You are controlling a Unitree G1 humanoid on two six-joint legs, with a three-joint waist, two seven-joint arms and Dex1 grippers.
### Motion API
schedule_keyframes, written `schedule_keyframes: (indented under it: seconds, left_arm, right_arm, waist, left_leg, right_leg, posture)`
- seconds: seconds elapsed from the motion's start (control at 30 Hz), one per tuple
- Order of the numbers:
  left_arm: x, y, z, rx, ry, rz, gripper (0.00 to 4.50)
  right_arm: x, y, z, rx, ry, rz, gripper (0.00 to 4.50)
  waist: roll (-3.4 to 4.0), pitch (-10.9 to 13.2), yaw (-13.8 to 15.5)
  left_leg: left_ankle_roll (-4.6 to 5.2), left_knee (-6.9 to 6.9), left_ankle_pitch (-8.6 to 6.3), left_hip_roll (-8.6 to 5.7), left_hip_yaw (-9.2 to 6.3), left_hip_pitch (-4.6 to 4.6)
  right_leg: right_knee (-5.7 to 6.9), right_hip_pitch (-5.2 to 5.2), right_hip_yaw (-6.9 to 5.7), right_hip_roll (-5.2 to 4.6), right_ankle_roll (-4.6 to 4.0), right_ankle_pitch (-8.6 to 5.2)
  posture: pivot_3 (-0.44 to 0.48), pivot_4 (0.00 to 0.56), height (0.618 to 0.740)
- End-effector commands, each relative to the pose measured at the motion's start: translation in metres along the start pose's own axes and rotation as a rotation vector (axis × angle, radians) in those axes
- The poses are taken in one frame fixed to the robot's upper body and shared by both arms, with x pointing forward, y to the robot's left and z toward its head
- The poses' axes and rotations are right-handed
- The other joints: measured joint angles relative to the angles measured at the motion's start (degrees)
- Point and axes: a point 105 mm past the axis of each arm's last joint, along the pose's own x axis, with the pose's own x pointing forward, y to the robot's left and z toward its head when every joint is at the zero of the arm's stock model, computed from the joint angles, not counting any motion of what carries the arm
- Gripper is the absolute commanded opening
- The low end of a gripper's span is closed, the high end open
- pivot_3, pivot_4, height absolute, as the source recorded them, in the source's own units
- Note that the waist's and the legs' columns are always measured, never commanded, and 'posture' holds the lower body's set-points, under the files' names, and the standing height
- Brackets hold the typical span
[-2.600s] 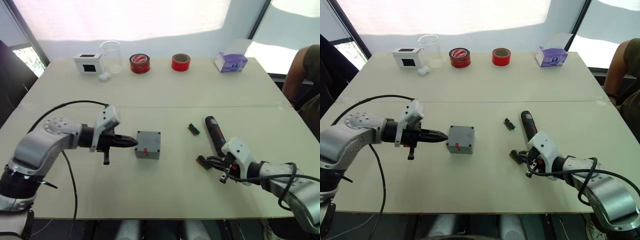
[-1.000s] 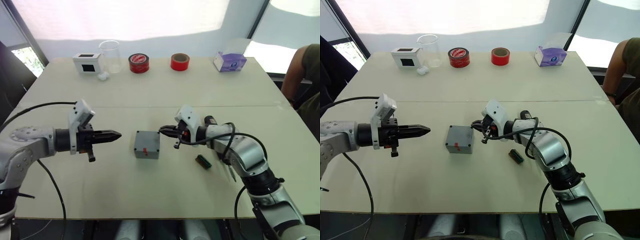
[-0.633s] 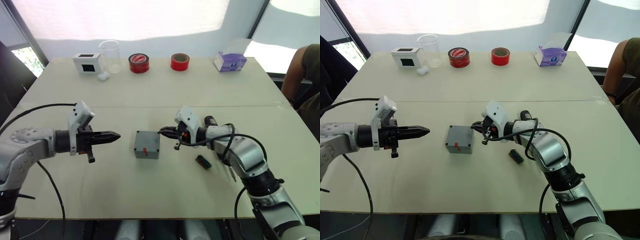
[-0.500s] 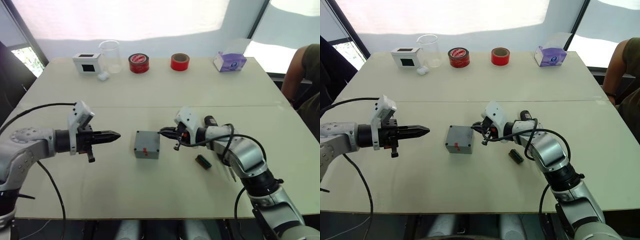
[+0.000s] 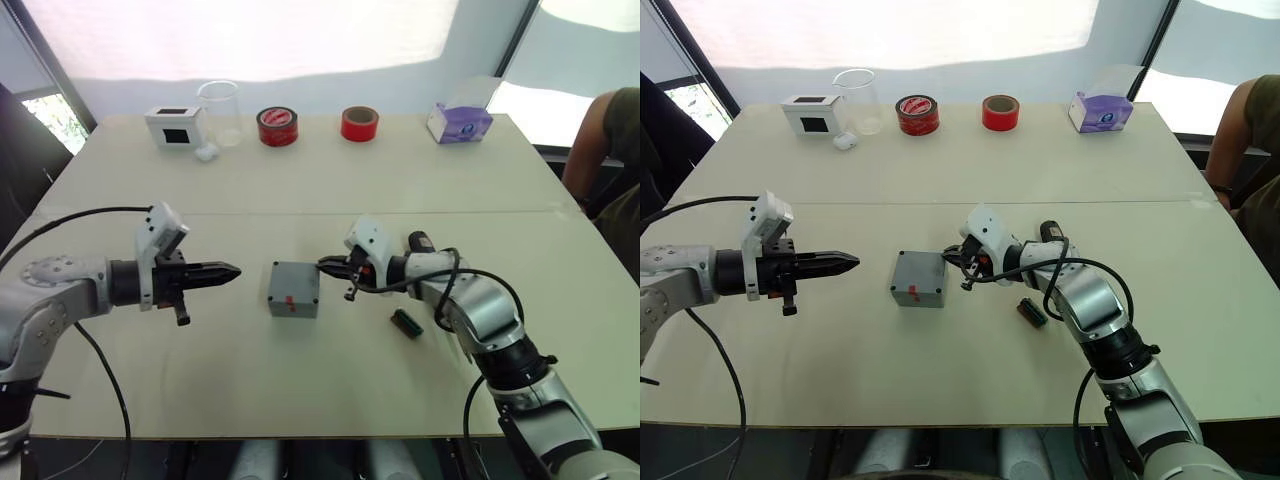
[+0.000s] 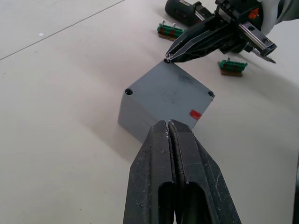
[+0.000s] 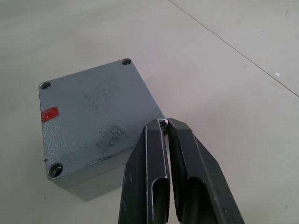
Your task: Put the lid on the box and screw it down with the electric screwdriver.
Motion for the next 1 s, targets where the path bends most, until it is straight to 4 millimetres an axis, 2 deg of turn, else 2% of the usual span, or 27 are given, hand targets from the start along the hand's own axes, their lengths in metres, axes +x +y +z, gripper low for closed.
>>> schedule_keyframes:
  seconds: [0.03,0.07,0.17,0.3,0.37,0.5,0.6,0.7,0.73,0.8,0.9,1.0]
  left_arm:
    - [-0.001,-0.002,0.004,0.024,-0.010,0.002,0.00]
    - [-0.001,-0.002,0.004,0.024,-0.010,0.002,0.00]
    - [0.000,-0.002,0.006,0.026,-0.017,0.001,0.00]
    - [0.001,-0.004,0.018,0.033,-0.060,-0.010,0.00]
    - [0.004,-0.005,0.028,0.049,-0.098,-0.022,0.00]
    - [0.019,-0.018,0.054,0.125,-0.157,-0.100,0.00]
    - [0.029,-0.028,0.060,0.177,-0.145,-0.163,0.00]
    - [0.035,-0.037,0.068,0.231,-0.150,-0.221,0.00]
    - [0.036,-0.039,0.071,0.249,-0.150,-0.232,0.00]
    - [0.036,-0.041,0.073,0.273,-0.139,-0.243,0.00]
    - [0.030,-0.045,0.061,0.370,-0.022,-0.269,0.00]
    - [0.028,-0.046,0.051,0.420,0.051,-0.289,0.00]
  right_arm:
    - [0.001,0.001,0.012,-0.026,-0.031,0.008,1.28]
    - [0.001,0.000,0.013,-0.023,-0.035,0.005,1.77]
    - [-0.001,-0.003,0.017,-0.013,-0.049,-0.007,2.84]
    - [-0.012,-0.012,0.029,0.033,-0.090,-0.052,2.84]
    - [-0.024,-0.020,0.041,0.076,-0.139,-0.094,2.84]
    - [-0.064,-0.048,0.063,0.164,-0.179,-0.221,2.84]
    - [-0.086,-0.056,0.071,0.168,-0.148,-0.266,3.49]
    - [-0.110,-0.072,0.074,0.236,-0.079,-0.387,4.38]
    - [-0.118,-0.075,0.074,0.271,-0.062,-0.398,4.48]
    - [-0.129,-0.074,0.070,0.314,0.015,-0.400,4.48]
    - [-0.156,-0.068,0.022,0.354,0.381,-0.434,4.48]
    - [-0.170,-0.062,-0.001,0.404,0.514,-0.420,4.48]
  waist:
    - [0.00,0.00,0.00]
    - [0.00,0.00,0.00]
    - [0.00,0.00,-0.03]
    - [0.00,0.00,0.09]
    - [0.01,0.00,0.28]
    - [0.02,0.03,0.32]
    - [0.02,0.02,0.15]
    - [0.10,0.07,-0.07]
    - [0.12,0.08,-0.10]
    - [0.15,0.10,-0.12]
    - [0.16,0.11,0.09]
    - [0.17,0.11,0.10]
  left_leg:
    - [0.00,0.00,0.00,0.00,0.00,0.00]
    - [0.00,0.00,0.00,0.00,0.00,0.00]
    - [0.00,0.00,0.00,0.00,0.00,0.00]
    - [0.00,-0.01,0.00,0.00,0.00,0.00]
    - [0.00,-0.01,0.00,-0.01,0.00,-0.01]
    - [-0.02,0.00,0.01,-0.03,0.00,-0.02]
    - [-0.01,-0.03,0.01,-0.06,-0.01,-0.01]
    - [-0.01,-0.11,0.01,-0.05,0.01,-0.02]
    - [-0.01,-0.10,0.01,-0.05,0.02,-0.04]
    - [-0.01,-0.10,0.01,-0.04,0.04,-0.04]
    - [-0.01,-0.15,0.01,-0.04,0.04,-0.07]
    - [0.08,-0.15,-0.05,-0.04,0.05,-0.08]
  right_leg:
    - [0.00,0.00,0.00,-0.01,0.00,0.00]
    - [0.00,0.00,0.00,-0.01,0.00,0.00]
    - [0.00,0.00,0.00,-0.01,0.00,0.00]
    - [0.00,0.00,0.00,-0.02,0.00,0.00]
    - [-0.01,0.00,0.00,-0.04,0.00,0.00]
    - [-0.01,0.01,-0.02,-0.06,0.00,0.01]
    - [-0.04,0.01,-0.01,-0.05,0.00,0.01]
    - [-0.08,-0.02,0.02,-0.03,-0.01,0.00]
    - [-0.06,-0.05,0.03,-0.03,-0.01,0.00]
    - [-0.05,-0.07,0.05,-0.02,-0.01,0.00]
    - [-0.10,-0.09,0.05,-0.02,-0.02,0.00]
    - [-0.35,0.04,0.02,-0.04,-0.04,-0.02]
  posture:
    - [0.000,0.150,0.740]
    - [0.000,0.150,0.740]
    - [0.000,0.150,0.740]
    - [0.000,0.150,0.740]
    - [0.000,0.150,0.740]
    - [0.000,0.150,0.740]
    - [0.000,0.150,0.740]
    - [0.000,0.150,0.740]
    - [0.000,0.150,0.740]
    - [0.000,0.150,0.740]
    - [0.000,0.150,0.740]
    - [0.000,0.150,0.740]
